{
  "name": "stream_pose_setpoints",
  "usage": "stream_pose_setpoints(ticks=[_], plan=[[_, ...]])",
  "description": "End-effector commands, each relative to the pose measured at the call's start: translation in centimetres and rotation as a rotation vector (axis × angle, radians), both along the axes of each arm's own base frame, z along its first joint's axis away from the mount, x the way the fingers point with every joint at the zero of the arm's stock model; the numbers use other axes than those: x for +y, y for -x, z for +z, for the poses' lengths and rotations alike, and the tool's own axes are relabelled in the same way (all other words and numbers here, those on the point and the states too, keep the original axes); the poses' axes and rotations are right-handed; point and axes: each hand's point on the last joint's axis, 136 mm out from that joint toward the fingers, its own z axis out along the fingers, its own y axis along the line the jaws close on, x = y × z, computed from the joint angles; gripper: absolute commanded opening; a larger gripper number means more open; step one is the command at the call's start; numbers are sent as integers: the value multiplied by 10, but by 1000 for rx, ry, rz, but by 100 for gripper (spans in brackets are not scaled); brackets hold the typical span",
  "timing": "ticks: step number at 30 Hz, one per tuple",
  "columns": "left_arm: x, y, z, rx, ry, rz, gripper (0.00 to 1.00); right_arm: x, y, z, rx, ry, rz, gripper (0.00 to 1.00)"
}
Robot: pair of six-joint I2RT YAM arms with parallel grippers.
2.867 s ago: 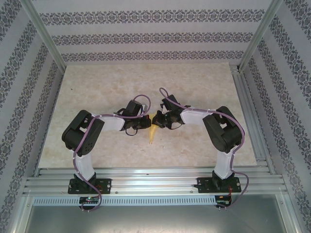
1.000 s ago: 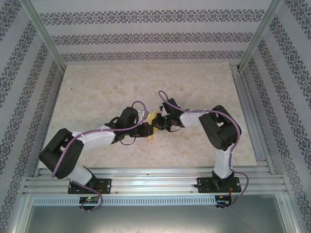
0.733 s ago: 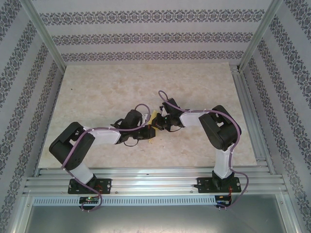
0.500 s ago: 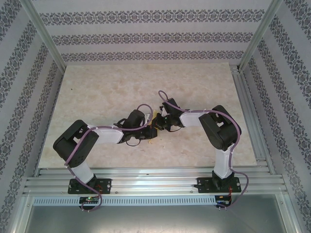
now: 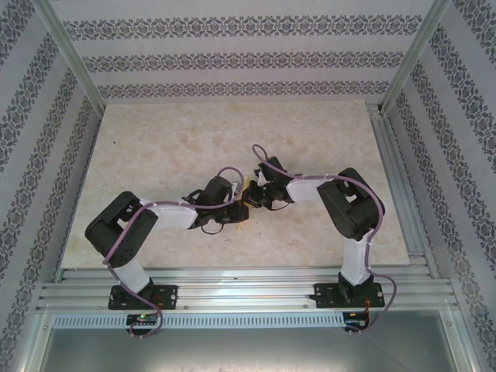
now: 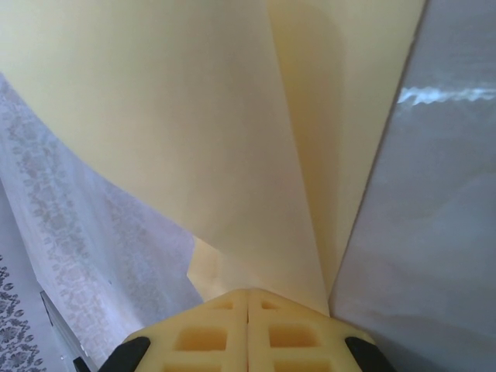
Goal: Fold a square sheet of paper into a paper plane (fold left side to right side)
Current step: Fold the wing for the fifth time at the center of the table.
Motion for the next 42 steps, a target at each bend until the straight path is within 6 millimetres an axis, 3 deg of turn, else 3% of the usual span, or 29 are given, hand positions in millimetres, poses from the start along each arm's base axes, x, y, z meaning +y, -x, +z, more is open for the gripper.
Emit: stream_pose_setpoints(ticks=[1,15,18,22,26,28,31,34,42], plan=[[2,13,-8,17,-13,-25,8,-21,22,-41,94,146,4,6],[11,30,-34,72,-46,-23,7,-15,16,-32,72,116,3,6],[18,36,-44,94,-62,-8,6,-11,3,-11,20,73,-9,7],[27,41,-50,113,-89,18,6,-12,-17,35,-80,17,-36,14],[30,43,-54,129,-97,29,5,-27,-27,77,-172,2,-63,22],[30,44,-55,136,-94,31,4,-37,-24,86,-189,4,-76,22],[30,45,-56,138,-92,31,3,-46,-11,84,-171,1,-72,12],[30,45,-56,140,-91,31,3,-41,10,70,-131,-13,-41,7],[33,47,-57,144,-94,38,1,-9,33,38,-63,-77,-8,2]])
